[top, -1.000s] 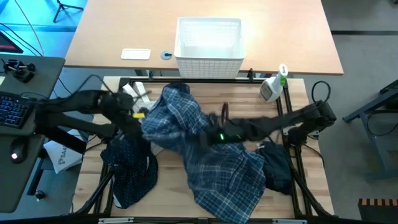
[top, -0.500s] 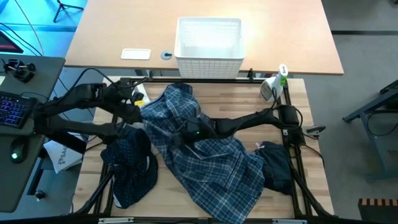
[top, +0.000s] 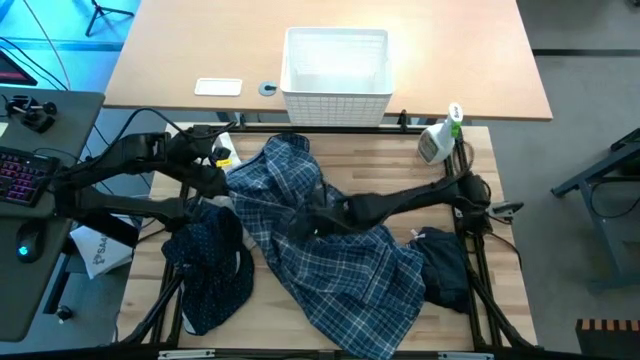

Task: Fold Laundry from Bin
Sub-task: Fold the blue checkered long sleeve

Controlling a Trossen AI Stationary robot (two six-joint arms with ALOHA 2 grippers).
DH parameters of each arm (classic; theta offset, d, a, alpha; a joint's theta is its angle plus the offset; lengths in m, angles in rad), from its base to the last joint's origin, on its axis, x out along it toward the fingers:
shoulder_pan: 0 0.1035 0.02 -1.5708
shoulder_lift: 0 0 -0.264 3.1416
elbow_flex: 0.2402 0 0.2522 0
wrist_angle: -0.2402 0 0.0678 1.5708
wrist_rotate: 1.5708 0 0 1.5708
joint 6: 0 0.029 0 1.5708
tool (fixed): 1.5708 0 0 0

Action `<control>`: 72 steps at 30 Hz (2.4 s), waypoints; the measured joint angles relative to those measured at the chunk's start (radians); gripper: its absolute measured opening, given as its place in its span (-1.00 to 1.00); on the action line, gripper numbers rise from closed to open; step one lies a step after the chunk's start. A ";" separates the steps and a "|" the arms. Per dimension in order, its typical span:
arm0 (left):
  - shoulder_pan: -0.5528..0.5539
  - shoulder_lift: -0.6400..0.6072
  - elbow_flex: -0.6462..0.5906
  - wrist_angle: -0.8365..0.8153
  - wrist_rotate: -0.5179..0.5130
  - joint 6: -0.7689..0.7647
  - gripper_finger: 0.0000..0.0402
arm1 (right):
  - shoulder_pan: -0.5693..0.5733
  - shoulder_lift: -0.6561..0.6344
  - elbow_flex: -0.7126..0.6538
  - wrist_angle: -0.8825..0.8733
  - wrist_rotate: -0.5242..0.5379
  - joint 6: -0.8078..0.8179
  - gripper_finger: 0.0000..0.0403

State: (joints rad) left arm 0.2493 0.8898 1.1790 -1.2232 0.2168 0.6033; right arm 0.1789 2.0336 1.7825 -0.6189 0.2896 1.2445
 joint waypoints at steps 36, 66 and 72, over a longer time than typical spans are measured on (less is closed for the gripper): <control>0.130 0.023 0.140 0.090 -0.027 -0.068 -1.00 | 0.591 0.085 -0.037 0.284 -0.197 -0.127 0.01; 0.134 0.023 0.140 0.241 -0.282 -0.144 -1.00 | 0.630 0.218 -0.038 0.069 -0.194 0.063 -0.94; 0.231 0.115 0.140 0.284 -0.327 -0.155 -1.00 | 0.689 0.071 -0.037 0.096 -0.170 0.191 -0.98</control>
State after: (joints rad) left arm 0.4804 1.0049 1.3193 -0.9388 -0.1098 0.4484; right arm 0.8682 2.1046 1.7451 -0.5233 0.1192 1.4353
